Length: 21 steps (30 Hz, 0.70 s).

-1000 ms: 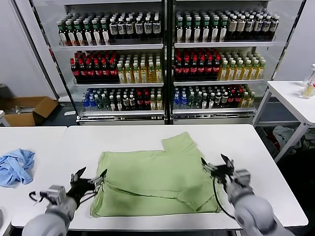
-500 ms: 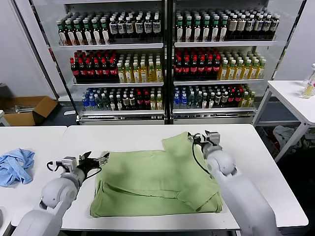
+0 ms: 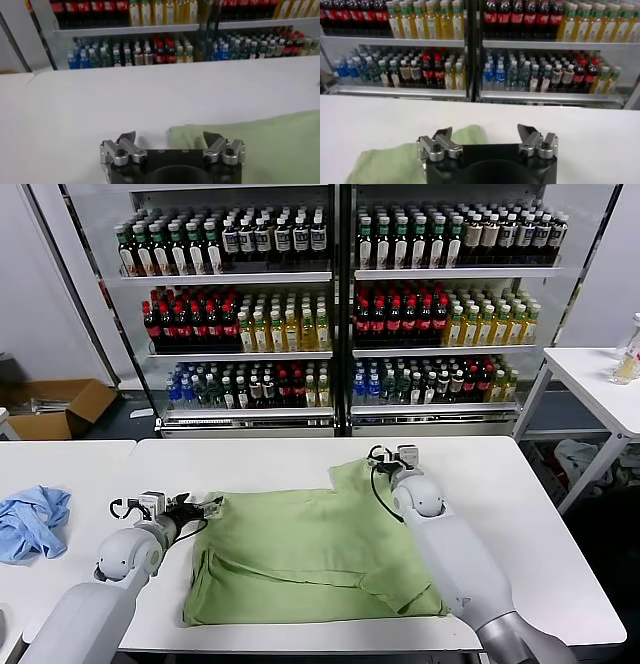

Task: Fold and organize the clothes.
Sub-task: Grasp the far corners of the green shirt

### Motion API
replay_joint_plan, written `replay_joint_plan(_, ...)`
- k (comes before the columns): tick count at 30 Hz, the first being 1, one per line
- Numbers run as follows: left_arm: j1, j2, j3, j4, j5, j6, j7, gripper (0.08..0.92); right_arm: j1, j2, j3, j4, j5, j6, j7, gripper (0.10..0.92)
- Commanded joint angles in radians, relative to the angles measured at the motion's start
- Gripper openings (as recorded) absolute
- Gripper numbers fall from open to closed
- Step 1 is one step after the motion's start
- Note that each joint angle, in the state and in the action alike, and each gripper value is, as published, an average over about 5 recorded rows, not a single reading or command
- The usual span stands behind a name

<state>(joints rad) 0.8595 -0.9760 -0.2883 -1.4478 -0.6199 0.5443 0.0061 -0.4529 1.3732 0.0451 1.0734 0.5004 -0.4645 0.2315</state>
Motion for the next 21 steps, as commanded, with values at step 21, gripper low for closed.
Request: replay_joint_plan(21, -0.032, -0.016, 0.027, 0.078, 0.026, -0.023, 0.058, 0.707, 0.028, 0.031, -0.001, -0.098, -0.025, 0.005, -0.019, 0.638)
